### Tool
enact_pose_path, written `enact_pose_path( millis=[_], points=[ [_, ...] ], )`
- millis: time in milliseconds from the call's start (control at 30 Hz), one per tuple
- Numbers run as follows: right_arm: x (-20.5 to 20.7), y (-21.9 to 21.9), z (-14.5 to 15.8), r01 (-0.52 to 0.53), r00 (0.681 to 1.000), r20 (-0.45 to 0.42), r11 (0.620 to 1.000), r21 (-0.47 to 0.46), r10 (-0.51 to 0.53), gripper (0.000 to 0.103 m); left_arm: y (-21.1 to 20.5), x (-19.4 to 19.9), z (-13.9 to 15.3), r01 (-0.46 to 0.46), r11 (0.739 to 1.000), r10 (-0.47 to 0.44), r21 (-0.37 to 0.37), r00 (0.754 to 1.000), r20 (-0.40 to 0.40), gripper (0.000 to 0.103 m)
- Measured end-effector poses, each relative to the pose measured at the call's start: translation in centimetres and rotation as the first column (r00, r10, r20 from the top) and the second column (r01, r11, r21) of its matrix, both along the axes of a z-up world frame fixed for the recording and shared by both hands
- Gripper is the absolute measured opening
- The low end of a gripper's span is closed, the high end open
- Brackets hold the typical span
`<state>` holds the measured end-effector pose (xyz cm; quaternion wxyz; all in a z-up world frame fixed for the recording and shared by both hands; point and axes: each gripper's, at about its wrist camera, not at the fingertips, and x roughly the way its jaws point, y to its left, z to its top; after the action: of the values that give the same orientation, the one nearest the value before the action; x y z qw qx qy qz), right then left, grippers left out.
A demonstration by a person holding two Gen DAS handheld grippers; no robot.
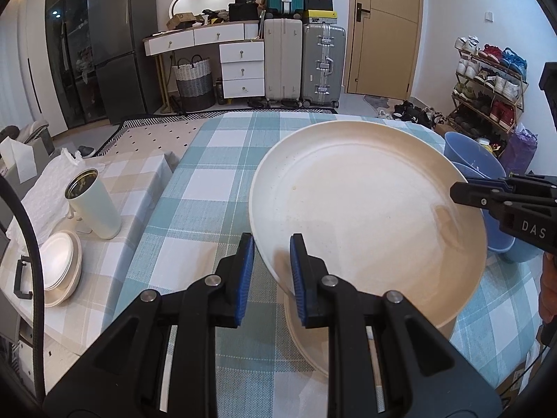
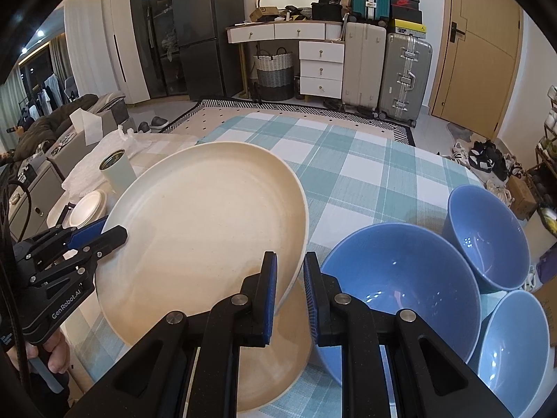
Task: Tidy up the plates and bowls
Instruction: 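Carry the cream plate with both grippers toward the stacked cream plates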
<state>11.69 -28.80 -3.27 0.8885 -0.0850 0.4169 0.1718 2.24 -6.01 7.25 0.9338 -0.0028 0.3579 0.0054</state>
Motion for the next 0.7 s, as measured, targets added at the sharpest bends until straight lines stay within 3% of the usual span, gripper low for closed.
enact_pose_path(
  millis=[700],
  points=[
    [-3.2,-0.3,-2.4,0.017,1.000,-0.013,1.000,0.017,-0.017,0.016,0.1,-1.7,-3.3,0.039,0.999,-0.038,0.018,0.999,-0.037,0.017]
  ],
)
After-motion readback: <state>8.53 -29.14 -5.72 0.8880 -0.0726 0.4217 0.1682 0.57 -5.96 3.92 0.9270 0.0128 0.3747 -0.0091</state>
